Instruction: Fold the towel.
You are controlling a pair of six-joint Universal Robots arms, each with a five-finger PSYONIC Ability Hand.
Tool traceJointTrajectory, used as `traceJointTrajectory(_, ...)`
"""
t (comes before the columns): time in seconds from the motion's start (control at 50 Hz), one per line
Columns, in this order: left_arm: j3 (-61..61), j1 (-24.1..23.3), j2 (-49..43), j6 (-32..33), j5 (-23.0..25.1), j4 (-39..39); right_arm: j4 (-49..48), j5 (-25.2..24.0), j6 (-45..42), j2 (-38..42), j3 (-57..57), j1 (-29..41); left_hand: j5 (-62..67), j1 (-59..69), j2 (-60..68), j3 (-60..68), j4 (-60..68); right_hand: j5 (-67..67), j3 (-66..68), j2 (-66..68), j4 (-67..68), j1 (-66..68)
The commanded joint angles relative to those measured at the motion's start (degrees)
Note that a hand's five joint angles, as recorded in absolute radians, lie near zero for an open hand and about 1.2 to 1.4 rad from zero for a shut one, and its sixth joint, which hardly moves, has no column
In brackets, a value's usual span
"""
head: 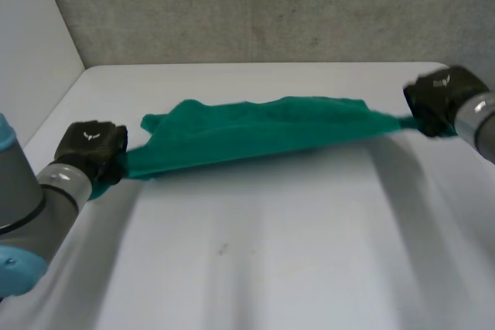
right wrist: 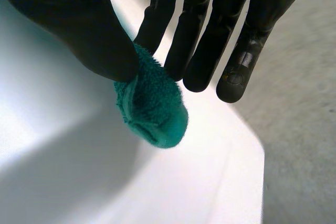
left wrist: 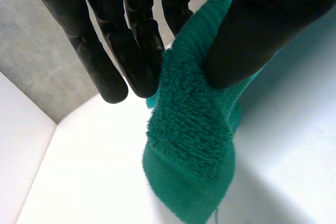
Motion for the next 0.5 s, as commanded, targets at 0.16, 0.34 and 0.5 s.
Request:
traceJointTrajectory(0.16,-6.23,-0.47,7.41,10.05,1.90,-17.52,12.10,5.05,-27.96,-8.53,21.47,0.78,14.78,14.77,11.26,11.52,11.47,13.88,12.41,12.69,11.86,25.01)
traceJointTrajectory(0.34,2.45,-0.91,-6.03,12.50,1.47,-12.58,5.76,7.42,-25.24,3.61,10.51,1.66,14.78,14.77,11.26,11.52,11.47,13.88,12.41,12.69,11.86,25.01)
traceJointTrajectory(0.5,31.68,-3.01,-9.47,15.41,0.15,-9.52,-1.53,9.09,-10.39,4.40,-18.83,3.51,14.78,14.77,11.26,11.52,11.47,13.88,12.41,12.69,11.86,25.01)
